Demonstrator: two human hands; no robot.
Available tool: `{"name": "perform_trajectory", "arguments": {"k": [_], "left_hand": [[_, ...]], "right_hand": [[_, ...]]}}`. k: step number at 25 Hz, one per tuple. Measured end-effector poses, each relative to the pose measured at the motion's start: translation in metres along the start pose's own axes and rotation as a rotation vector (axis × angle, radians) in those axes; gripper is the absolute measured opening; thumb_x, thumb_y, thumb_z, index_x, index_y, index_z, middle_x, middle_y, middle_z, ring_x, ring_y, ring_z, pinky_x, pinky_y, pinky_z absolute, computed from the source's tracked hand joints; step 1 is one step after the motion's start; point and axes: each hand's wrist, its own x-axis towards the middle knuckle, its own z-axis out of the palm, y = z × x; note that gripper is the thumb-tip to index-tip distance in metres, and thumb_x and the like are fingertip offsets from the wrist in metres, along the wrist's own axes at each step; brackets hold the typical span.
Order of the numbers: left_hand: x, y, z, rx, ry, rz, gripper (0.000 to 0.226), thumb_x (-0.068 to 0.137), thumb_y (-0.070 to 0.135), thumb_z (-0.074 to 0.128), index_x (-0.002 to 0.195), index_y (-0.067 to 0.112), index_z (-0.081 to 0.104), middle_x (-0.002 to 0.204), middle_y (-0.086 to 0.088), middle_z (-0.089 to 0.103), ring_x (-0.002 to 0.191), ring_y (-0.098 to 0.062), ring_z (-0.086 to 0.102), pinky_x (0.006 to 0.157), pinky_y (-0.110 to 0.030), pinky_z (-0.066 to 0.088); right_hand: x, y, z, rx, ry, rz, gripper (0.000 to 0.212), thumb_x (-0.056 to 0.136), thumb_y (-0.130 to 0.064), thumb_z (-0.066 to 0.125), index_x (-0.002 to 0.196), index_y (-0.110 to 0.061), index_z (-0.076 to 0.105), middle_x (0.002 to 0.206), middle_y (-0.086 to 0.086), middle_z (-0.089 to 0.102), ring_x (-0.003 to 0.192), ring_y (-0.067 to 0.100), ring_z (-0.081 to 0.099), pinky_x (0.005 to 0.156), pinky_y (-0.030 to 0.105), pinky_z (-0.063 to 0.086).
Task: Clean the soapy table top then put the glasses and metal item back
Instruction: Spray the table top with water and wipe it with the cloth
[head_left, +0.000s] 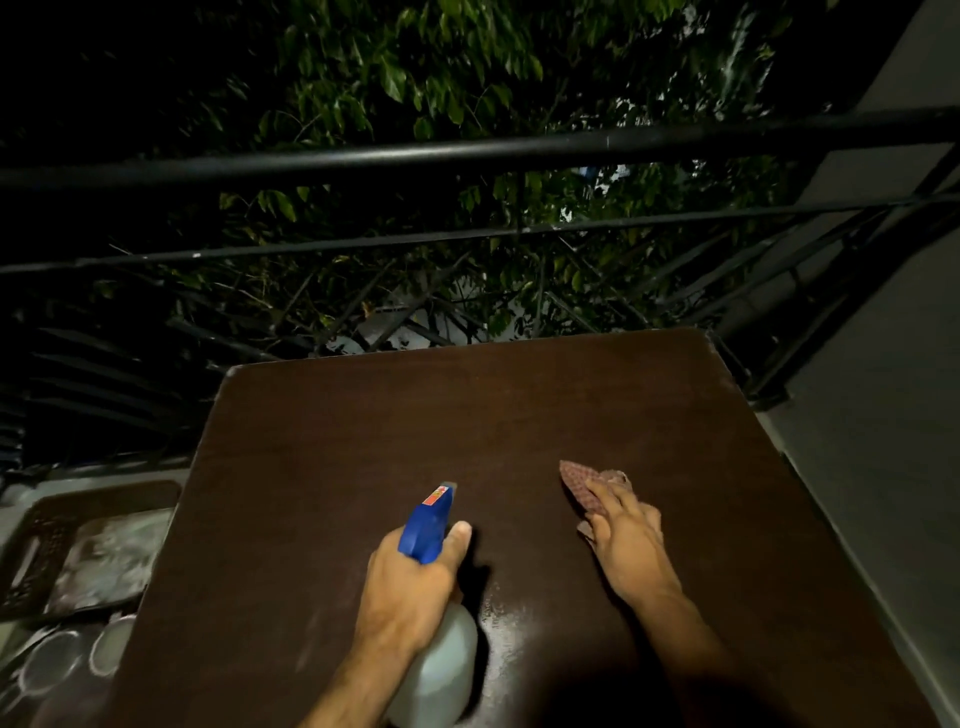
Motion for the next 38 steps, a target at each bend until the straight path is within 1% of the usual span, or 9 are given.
{"name": "perform_trajectory", "arguments": {"k": [5,7,11,14,19,23,30,34,38], "left_hand": [[0.013,-0.008,-0.032,-0.037,0.038,0.08,0.039,0.079,0.055,0.071,0.082,0.02,0.054,0.052,0.013,0.05,0.048,-0.004,0.045,0.055,-0.028,0.041],[0.021,-0.006,-0.045,-0.083,0.058,0.088,0.04,0.081,0.047,0.074,0.069,0.015,0.052,0.054,0.012,0.051,0.051,-0.007,0.046,0.057,-0.031,0.042],[0.032,0.011,-0.066,-0.11,0.051,0.147,0.019,0.077,0.039,0.069,0.072,0.023,0.06,0.061,0.009,0.055,0.058,-0.008,0.052,0.061,-0.027,0.044],[0.036,0.021,-0.082,-0.149,0.1,0.207,0.022,0.077,0.031,0.068,0.078,0.01,0.061,0.058,0.011,0.052,0.055,-0.006,0.049,0.056,-0.019,0.041],[0.044,0.025,-0.111,-0.202,0.142,0.227,0.014,0.074,0.022,0.066,0.076,0.009,0.061,0.058,0.009,0.053,0.056,-0.008,0.05,0.059,-0.024,0.044],[0.055,0.021,-0.14,-0.211,0.142,0.231,0.018,0.071,0.023,0.066,0.073,0.006,0.059,0.059,0.003,0.054,0.058,-0.013,0.051,0.063,-0.035,0.045],[0.087,0.006,-0.212,-0.271,0.181,0.243,0.017,0.072,0.02,0.067,0.072,0.004,0.059,0.059,0.005,0.055,0.055,-0.008,0.052,0.063,-0.029,0.045],[0.112,-0.02,-0.267,-0.292,0.21,0.231,0.013,0.073,0.013,0.067,0.069,0.004,0.059,0.056,0.005,0.055,0.051,-0.007,0.052,0.054,-0.016,0.044],[0.142,-0.058,-0.322,-0.335,0.252,0.18,0.006,0.077,0.002,0.069,0.076,0.002,0.063,0.06,0.0,0.058,0.053,-0.01,0.053,0.053,-0.018,0.045]], "right_hand": [[-0.021,-0.054,0.007,0.173,0.117,-0.039,0.044,0.104,-0.03,0.042,0.148,-0.032,0.042,0.156,-0.002,0.035,0.128,0.025,0.031,0.099,0.02,0.02],[-0.026,-0.072,0.005,0.197,0.129,-0.062,0.044,0.104,-0.031,0.042,0.148,-0.032,0.042,0.156,-0.001,0.035,0.131,0.023,0.029,0.099,0.018,0.016],[-0.014,-0.094,-0.014,0.207,0.163,-0.12,0.044,0.104,-0.03,0.042,0.148,-0.028,0.042,0.156,0.001,0.036,0.14,0.024,0.028,0.095,0.011,0.01],[-0.006,-0.116,-0.028,0.231,0.225,-0.199,0.042,0.104,-0.027,0.043,0.146,-0.025,0.045,0.155,0.003,0.039,0.143,0.021,0.026,0.098,0.014,0.009],[0.004,-0.15,-0.042,0.226,0.232,-0.243,0.043,0.104,-0.028,0.042,0.146,-0.025,0.045,0.155,0.005,0.038,0.14,0.025,0.028,0.095,0.013,0.01],[0.006,-0.184,-0.041,0.191,0.267,-0.278,0.043,0.104,-0.031,0.041,0.146,-0.028,0.045,0.154,0.005,0.038,0.133,0.031,0.03,0.097,0.024,0.017],[0.002,-0.272,-0.013,0.174,0.302,-0.295,0.045,0.103,-0.035,0.041,0.147,-0.036,0.041,0.154,0.003,0.036,0.124,0.033,0.029,0.102,0.038,0.025],[0.002,-0.333,0.022,0.172,0.295,-0.329,0.045,0.103,-0.033,0.04,0.148,-0.036,0.04,0.154,0.003,0.036,0.129,0.033,0.03,0.098,0.031,0.02],[0.005,-0.394,0.067,0.155,0.251,-0.36,0.045,0.103,-0.031,0.041,0.148,-0.034,0.04,0.154,0.001,0.037,0.134,0.032,0.034,0.09,0.018,0.012]]}}
